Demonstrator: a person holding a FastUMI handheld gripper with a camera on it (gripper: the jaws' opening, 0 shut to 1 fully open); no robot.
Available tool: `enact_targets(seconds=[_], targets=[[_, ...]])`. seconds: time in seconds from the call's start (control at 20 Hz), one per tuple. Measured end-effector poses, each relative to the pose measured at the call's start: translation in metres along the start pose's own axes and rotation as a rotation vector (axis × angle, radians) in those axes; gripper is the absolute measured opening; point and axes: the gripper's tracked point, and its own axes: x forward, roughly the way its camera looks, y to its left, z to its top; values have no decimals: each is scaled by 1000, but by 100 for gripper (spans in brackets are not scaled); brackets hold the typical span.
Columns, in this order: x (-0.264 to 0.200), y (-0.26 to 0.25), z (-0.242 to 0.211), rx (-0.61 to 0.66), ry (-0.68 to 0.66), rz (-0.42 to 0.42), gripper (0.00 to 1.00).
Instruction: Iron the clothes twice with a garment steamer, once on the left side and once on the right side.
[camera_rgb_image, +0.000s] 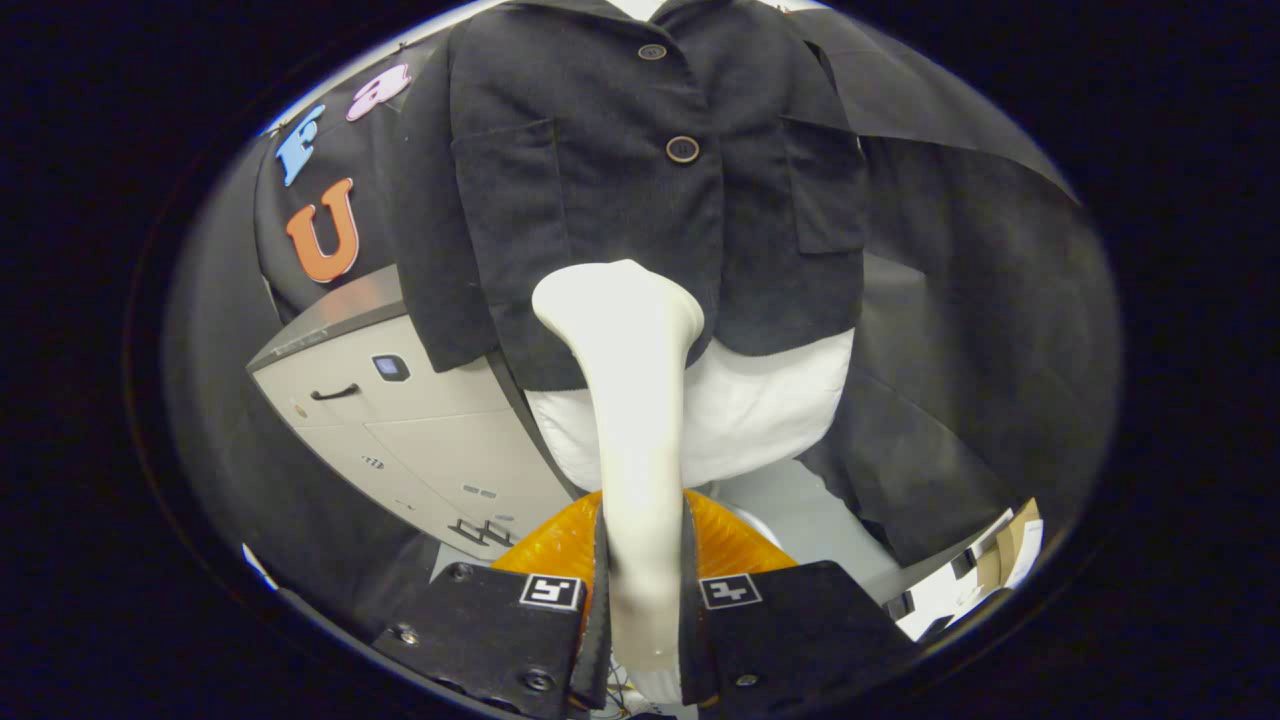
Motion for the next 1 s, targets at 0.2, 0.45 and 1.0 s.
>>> enact_targets(seconds=[0.2, 0.45, 1.0], targets=[[-26, -4, 26, 49, -44, 35, 30], [-67, -18, 74, 106, -145, 61, 30], [-142, -83, 232, 174, -461, 29, 30]])
